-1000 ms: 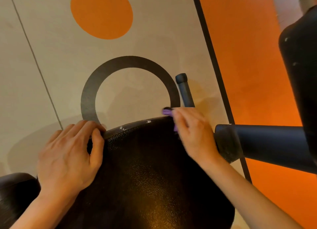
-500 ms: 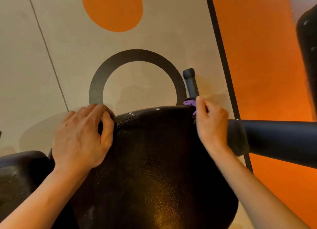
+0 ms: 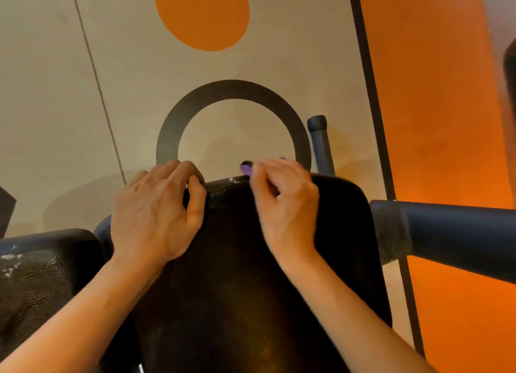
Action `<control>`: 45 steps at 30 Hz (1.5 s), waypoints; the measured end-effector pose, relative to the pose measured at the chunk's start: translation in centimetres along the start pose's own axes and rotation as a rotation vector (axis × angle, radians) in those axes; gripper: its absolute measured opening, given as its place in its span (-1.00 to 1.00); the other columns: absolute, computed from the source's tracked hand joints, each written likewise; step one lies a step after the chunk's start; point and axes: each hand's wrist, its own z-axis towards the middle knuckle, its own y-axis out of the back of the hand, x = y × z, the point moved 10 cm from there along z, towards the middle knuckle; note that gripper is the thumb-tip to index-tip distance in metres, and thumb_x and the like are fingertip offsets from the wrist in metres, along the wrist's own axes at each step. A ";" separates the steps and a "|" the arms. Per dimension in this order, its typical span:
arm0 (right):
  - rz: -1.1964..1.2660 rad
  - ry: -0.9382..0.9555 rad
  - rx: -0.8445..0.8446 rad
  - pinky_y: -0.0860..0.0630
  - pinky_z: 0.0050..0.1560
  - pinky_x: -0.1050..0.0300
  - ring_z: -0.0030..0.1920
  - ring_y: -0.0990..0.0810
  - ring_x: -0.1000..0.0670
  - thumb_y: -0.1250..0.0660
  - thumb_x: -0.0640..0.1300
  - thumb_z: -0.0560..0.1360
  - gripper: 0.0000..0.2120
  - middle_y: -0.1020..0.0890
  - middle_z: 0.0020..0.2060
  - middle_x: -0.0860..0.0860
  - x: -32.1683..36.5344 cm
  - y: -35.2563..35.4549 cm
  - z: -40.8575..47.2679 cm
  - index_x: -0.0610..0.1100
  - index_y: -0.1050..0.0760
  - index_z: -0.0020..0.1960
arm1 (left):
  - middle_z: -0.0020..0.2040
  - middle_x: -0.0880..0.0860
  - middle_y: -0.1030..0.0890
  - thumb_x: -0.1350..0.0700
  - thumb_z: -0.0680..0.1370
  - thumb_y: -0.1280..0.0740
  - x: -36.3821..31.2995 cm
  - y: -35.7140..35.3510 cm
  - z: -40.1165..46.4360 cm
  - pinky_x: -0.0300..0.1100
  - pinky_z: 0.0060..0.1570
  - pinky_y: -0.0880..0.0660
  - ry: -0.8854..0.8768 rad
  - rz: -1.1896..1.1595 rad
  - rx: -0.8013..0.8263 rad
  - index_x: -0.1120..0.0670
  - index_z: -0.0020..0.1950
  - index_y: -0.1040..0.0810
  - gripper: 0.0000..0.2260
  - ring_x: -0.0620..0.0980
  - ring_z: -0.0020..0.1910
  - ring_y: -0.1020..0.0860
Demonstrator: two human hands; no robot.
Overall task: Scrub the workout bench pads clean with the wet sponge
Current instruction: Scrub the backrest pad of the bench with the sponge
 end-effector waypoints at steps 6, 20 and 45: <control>0.046 0.039 0.098 -0.56 0.13 -0.02 0.07 -0.63 0.09 -0.30 -0.15 0.58 -0.82 -0.70 -0.07 -0.01 -4.5 3.3 1.0 -0.17 -0.66 -0.06 | -0.23 -0.05 -0.53 -0.02 0.59 0.02 -0.3 0.1 0.3 -0.10 -0.15 -0.33 -0.029 0.016 -0.007 0.01 -0.14 -0.50 -0.67 0.00 -0.25 -0.50; 0.038 -0.239 -0.035 -0.38 -0.37 0.43 -0.42 -0.51 0.20 -0.23 -0.11 0.62 -0.61 -0.50 -0.50 0.10 -7.8 6.6 1.0 -0.03 -0.48 -0.39 | -0.22 -0.07 -0.54 -0.04 0.59 0.05 0.0 -0.4 0.3 -0.08 -0.14 -0.37 -0.023 -0.004 0.016 -0.02 -0.13 -0.49 -0.65 -0.05 -0.24 -0.50; -0.159 -0.041 0.109 -0.36 -0.23 0.32 -0.40 -0.48 0.17 -0.07 0.09 0.63 -0.55 -0.45 -0.47 0.11 -0.4 1.3 0.8 0.01 -0.42 -0.38 | -0.16 0.00 -0.47 0.07 0.67 0.05 4.9 2.0 -6.0 -0.07 -0.12 -0.42 0.066 -0.056 -0.169 0.10 0.00 -0.50 -0.67 -0.03 -0.24 -0.42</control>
